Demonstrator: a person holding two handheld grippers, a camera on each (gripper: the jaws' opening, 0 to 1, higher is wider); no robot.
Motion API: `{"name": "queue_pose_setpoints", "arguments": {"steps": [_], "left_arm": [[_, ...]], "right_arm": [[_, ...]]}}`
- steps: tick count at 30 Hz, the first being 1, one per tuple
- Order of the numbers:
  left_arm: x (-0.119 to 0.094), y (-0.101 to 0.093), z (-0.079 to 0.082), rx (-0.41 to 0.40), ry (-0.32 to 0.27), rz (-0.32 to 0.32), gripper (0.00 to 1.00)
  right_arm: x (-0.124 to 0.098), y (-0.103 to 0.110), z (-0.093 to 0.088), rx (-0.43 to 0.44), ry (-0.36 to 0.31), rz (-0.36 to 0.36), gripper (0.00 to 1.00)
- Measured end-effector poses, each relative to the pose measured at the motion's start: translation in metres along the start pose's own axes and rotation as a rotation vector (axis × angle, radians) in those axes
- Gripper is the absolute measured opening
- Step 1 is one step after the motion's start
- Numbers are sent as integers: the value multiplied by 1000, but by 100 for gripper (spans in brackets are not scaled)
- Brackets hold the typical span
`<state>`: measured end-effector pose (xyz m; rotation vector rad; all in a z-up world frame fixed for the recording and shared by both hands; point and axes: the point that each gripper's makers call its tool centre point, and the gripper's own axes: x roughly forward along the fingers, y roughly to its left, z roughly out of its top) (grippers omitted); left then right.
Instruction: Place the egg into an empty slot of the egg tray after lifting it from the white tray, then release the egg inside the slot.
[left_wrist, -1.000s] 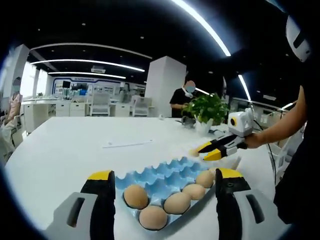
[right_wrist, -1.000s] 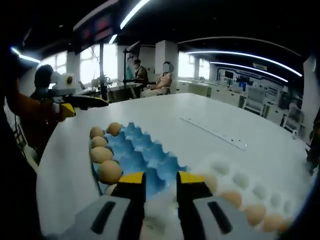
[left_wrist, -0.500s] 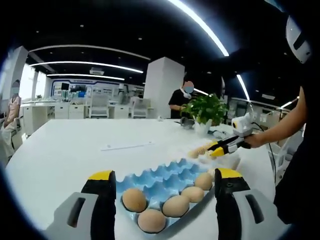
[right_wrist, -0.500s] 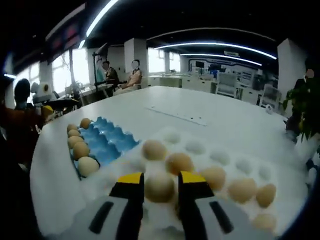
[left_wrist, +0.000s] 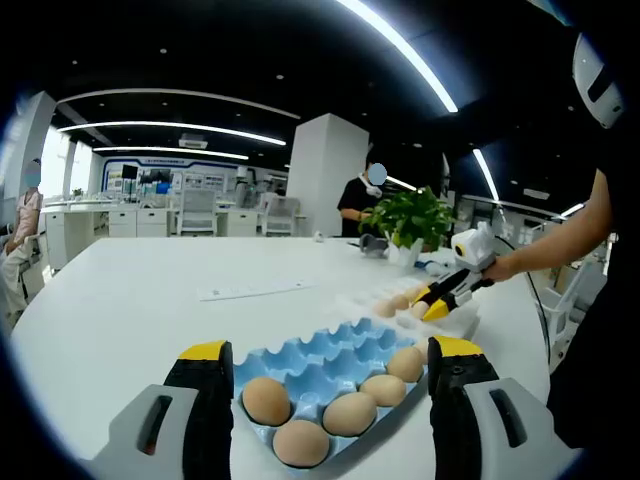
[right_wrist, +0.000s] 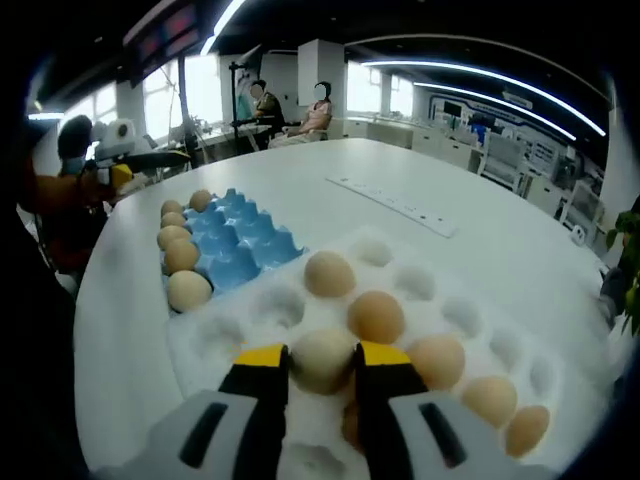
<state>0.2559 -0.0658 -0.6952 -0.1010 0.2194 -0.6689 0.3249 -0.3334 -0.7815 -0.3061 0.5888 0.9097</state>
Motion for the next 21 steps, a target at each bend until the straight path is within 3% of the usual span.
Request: {"name": "queue_pose_setpoints", "arguments": {"steps": [9, 17, 21], "left_arm": [[-3, 3, 4, 7, -14, 12, 81], [-6, 7, 4, 8, -9, 22, 81], [-6, 7, 4, 11, -12, 21, 80]], "right_arm": [[-8, 3, 7, 1, -46, -88, 24], [-25, 2, 39, 65, -156, -103, 24], [-21, 10, 44, 59, -159, -88, 24]]}}
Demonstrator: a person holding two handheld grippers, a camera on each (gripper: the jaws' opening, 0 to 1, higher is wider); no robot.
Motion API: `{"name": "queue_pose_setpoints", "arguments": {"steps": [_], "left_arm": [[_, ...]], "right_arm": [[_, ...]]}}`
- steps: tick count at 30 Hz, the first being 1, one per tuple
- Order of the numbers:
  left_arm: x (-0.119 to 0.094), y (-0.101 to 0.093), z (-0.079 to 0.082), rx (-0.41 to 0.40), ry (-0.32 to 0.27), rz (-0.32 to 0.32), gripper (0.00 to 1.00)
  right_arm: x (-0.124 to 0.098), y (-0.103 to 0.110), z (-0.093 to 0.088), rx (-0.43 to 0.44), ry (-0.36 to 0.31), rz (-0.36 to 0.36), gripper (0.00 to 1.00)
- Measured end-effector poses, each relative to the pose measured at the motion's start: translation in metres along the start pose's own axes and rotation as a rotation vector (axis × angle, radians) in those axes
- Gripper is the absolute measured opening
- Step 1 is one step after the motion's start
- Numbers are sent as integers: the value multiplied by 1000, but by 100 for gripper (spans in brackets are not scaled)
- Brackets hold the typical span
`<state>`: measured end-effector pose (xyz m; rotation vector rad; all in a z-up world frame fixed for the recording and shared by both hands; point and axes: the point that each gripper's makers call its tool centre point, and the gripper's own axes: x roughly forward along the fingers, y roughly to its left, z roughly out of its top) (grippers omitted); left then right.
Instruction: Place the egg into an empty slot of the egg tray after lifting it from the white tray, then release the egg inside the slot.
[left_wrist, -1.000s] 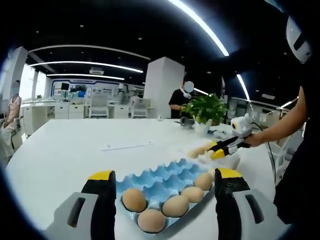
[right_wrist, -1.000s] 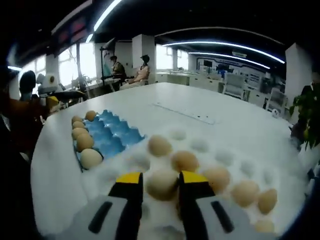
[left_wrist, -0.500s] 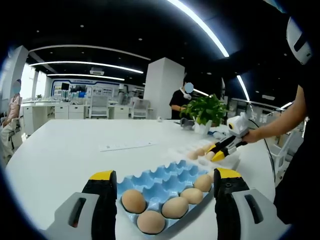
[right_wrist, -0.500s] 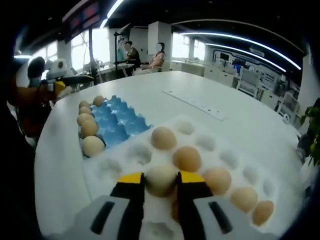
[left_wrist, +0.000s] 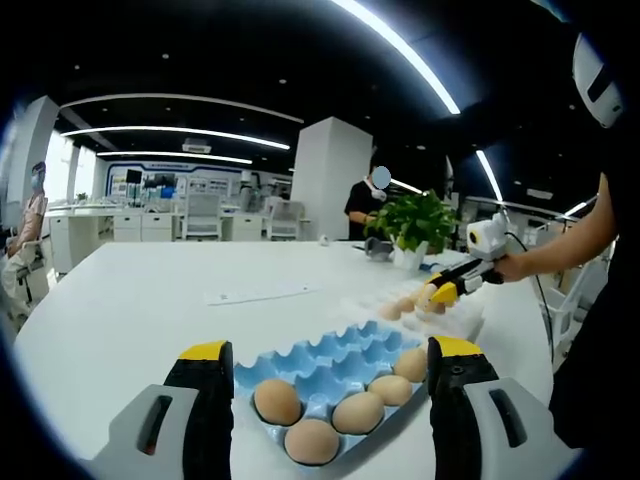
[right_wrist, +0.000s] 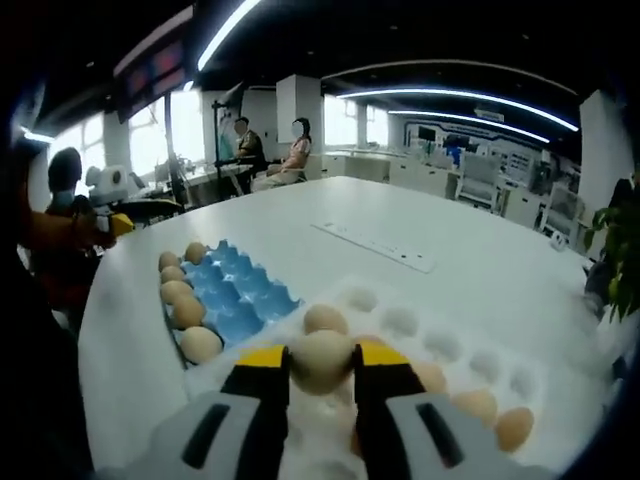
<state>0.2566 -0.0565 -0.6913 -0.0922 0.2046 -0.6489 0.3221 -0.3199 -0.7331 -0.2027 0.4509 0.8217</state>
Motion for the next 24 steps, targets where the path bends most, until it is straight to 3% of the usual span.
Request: {"name": "queue_pose_setpoints", "arguments": {"steps": [24], "left_arm": [[-1, 4, -5, -1, 10, 4, 81]], "right_arm": [[49, 61, 33, -28, -41, 184, 24]]}}
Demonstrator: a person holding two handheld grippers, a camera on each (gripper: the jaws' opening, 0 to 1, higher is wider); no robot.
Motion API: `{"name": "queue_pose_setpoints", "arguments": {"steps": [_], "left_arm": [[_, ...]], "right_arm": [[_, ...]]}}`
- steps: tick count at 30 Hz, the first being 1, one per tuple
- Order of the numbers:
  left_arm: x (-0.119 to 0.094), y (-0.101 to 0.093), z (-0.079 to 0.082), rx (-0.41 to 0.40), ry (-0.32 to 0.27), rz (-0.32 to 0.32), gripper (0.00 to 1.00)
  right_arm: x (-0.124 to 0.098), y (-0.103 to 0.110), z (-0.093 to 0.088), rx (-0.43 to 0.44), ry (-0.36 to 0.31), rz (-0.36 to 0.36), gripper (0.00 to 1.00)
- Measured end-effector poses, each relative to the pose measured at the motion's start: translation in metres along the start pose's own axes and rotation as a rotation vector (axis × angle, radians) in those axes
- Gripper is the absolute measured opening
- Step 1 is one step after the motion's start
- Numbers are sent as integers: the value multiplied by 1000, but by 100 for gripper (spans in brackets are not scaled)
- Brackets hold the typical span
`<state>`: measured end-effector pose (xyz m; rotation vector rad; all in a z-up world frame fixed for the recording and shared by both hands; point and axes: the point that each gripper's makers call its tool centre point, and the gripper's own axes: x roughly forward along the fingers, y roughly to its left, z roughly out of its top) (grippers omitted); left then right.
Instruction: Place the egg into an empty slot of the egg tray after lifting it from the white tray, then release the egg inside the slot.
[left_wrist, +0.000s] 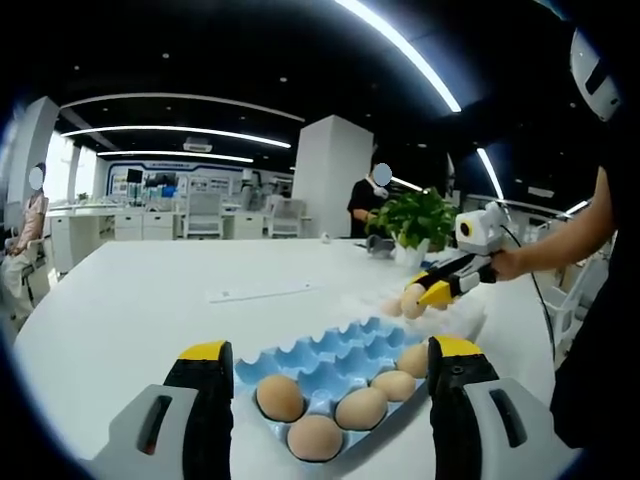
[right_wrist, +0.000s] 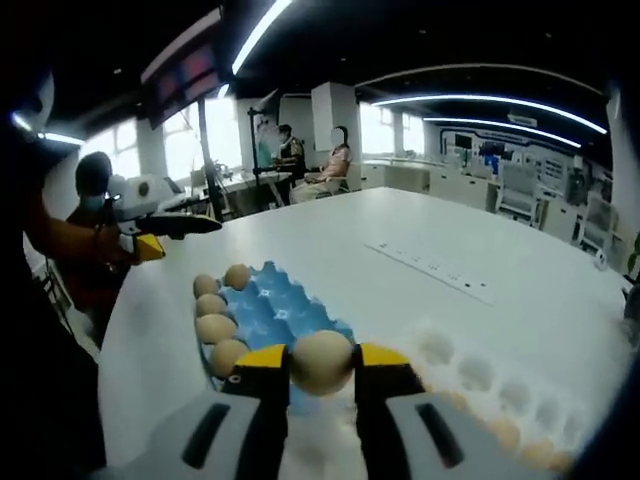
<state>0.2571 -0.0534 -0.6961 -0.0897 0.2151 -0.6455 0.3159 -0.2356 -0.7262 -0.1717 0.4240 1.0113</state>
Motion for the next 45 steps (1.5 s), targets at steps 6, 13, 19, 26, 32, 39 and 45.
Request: {"name": "queue_pose_setpoints", "arguments": {"steps": [6, 13, 19, 26, 32, 39, 45], "left_arm": [[1, 1, -2, -8, 5, -1, 82], [0, 3, -3, -9, 8, 4, 82], [-2, 4, -7, -21, 13, 6, 83], [-5, 5, -7, -18, 14, 13, 83], [-5, 6, -9, -20, 17, 13, 82], [-3, 5, -10, -17, 20, 7, 82], [-3, 4, -9, -24, 15, 3, 82]], "right_arm": [[23, 18, 11, -7, -20, 56, 24], [54, 47, 26, -27, -40, 140, 24], [78, 68, 32, -47, -34, 204, 25], [106, 86, 33, -56, -26, 253, 25], [118, 97, 29, -67, -8, 280, 25], [127, 98, 24, -71, 10, 286, 25], [134, 99, 19, -73, 29, 288, 25]]}}
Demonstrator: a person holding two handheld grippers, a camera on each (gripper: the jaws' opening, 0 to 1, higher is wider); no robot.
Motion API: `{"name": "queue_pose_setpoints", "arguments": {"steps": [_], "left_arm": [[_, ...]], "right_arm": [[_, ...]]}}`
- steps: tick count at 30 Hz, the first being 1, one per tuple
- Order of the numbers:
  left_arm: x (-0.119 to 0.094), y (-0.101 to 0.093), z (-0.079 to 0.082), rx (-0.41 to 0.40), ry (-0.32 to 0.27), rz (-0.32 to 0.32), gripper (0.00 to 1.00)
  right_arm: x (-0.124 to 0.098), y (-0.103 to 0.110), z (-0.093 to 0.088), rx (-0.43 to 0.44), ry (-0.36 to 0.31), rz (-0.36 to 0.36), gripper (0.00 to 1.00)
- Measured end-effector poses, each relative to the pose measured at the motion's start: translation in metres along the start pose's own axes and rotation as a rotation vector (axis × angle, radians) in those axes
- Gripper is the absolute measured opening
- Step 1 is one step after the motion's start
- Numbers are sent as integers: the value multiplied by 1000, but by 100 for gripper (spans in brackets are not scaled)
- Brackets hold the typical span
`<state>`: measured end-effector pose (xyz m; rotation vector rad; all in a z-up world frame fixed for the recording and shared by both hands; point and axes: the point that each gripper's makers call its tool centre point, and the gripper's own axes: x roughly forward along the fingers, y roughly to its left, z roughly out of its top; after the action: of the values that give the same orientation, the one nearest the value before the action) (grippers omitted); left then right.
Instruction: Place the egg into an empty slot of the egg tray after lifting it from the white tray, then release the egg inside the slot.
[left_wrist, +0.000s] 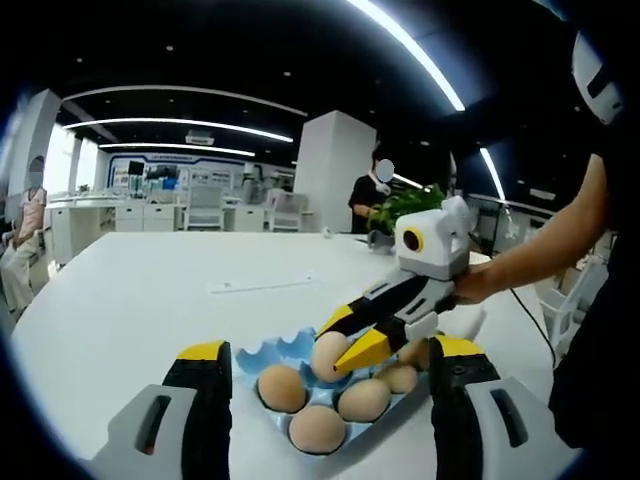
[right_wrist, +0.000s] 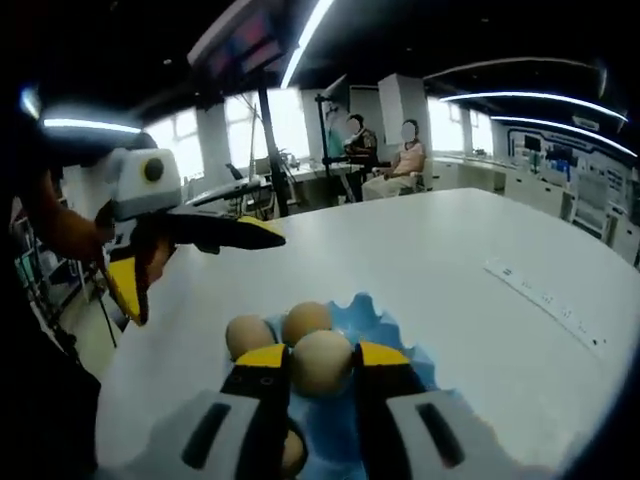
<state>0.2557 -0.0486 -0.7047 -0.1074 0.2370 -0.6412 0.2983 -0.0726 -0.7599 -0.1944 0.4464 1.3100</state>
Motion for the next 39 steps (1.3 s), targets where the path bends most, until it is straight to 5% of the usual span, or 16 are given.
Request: {"name": "queue_pose_setpoints", "arguments": {"steps": [25, 39], "left_arm": [[0, 0, 4, 12, -7, -2, 80], [3, -4, 9, 24, -13, -10, 81]], "right_arm": [[6, 3, -11, -78, 36, 21, 26], [-14, -5, -16, -39, 33, -18, 25]]}}
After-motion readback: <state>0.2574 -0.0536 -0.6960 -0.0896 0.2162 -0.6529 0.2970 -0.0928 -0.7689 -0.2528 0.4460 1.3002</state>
